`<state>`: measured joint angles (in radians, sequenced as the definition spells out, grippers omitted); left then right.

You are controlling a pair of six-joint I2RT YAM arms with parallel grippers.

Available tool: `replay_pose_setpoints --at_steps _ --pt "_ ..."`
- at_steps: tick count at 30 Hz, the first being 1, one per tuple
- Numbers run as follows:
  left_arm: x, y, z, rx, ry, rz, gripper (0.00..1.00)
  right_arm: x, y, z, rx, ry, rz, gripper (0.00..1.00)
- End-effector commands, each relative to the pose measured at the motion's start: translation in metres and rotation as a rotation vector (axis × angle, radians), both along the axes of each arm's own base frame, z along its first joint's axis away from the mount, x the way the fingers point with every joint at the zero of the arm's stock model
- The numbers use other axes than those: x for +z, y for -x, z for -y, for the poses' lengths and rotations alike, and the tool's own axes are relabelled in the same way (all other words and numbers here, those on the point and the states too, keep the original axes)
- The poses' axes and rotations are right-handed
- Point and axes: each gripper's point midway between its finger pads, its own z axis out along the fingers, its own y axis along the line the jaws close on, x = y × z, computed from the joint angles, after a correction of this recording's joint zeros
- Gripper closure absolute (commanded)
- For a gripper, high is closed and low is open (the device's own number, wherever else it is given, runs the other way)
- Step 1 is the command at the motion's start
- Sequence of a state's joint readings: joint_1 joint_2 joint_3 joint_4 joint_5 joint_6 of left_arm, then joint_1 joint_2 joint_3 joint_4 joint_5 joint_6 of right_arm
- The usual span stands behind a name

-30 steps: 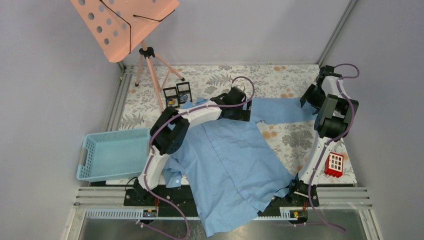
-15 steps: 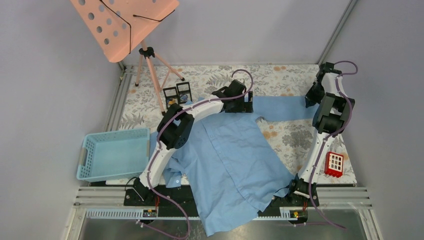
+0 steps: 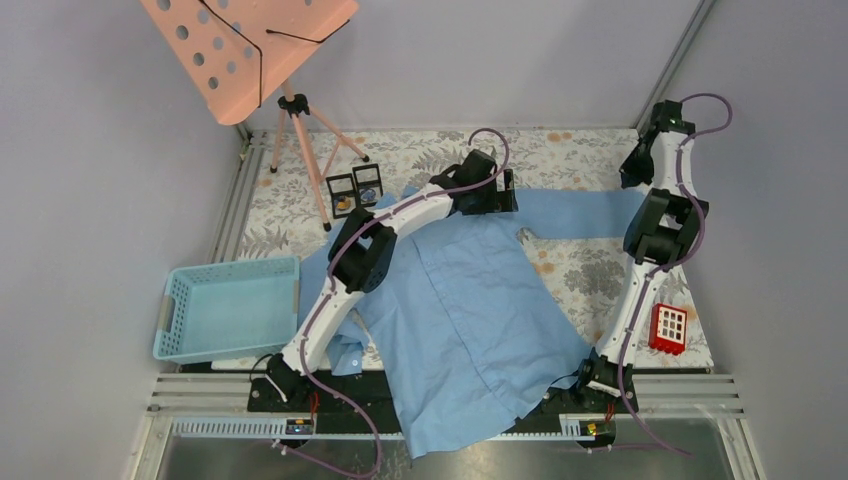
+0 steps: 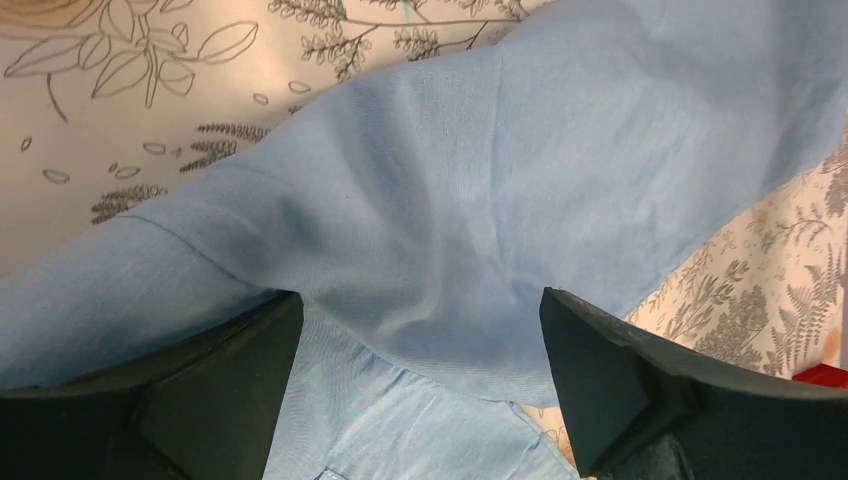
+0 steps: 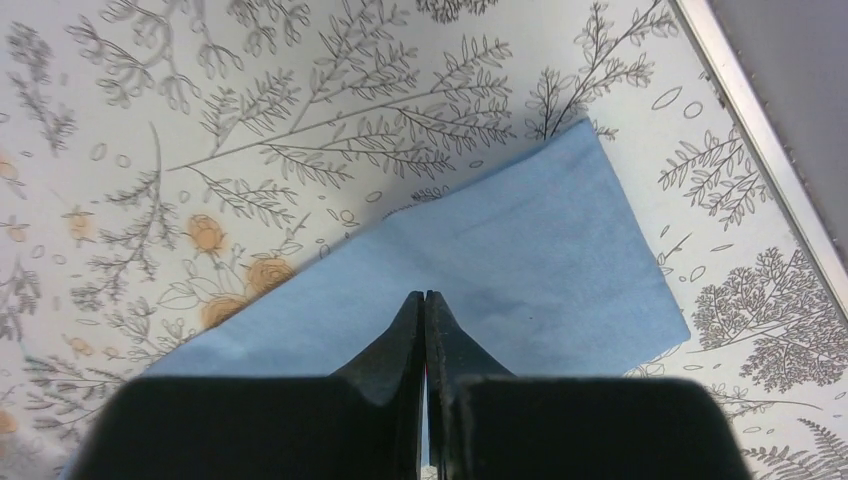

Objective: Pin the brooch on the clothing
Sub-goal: Flatten out the clothes at the center of the board.

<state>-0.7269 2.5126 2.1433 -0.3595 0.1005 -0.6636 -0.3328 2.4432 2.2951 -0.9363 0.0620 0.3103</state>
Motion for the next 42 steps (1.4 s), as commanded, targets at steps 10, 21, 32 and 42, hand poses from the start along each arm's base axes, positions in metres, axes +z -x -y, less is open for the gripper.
replay_pose_setpoints --at_steps 10,21,32,42 --pt "0.157 0.016 0.017 -0.167 0.236 0.306 0.01 0.092 0.05 -0.067 -0.007 -0.169 0.368 0.33" --pt "0.192 0.1 -0.101 -0.037 0.047 0.355 0.01 0.079 0.103 -0.203 0.197 -0.289 0.384 0.12" --pt "0.114 0.17 -0.24 0.197 -0.132 0.213 0.01 0.03 0.104 -0.294 0.276 -0.376 0.309 0.09" --pt "0.081 0.198 -0.288 0.301 -0.135 0.152 0.01 -0.009 0.098 -0.271 0.164 -0.262 0.227 0.2"
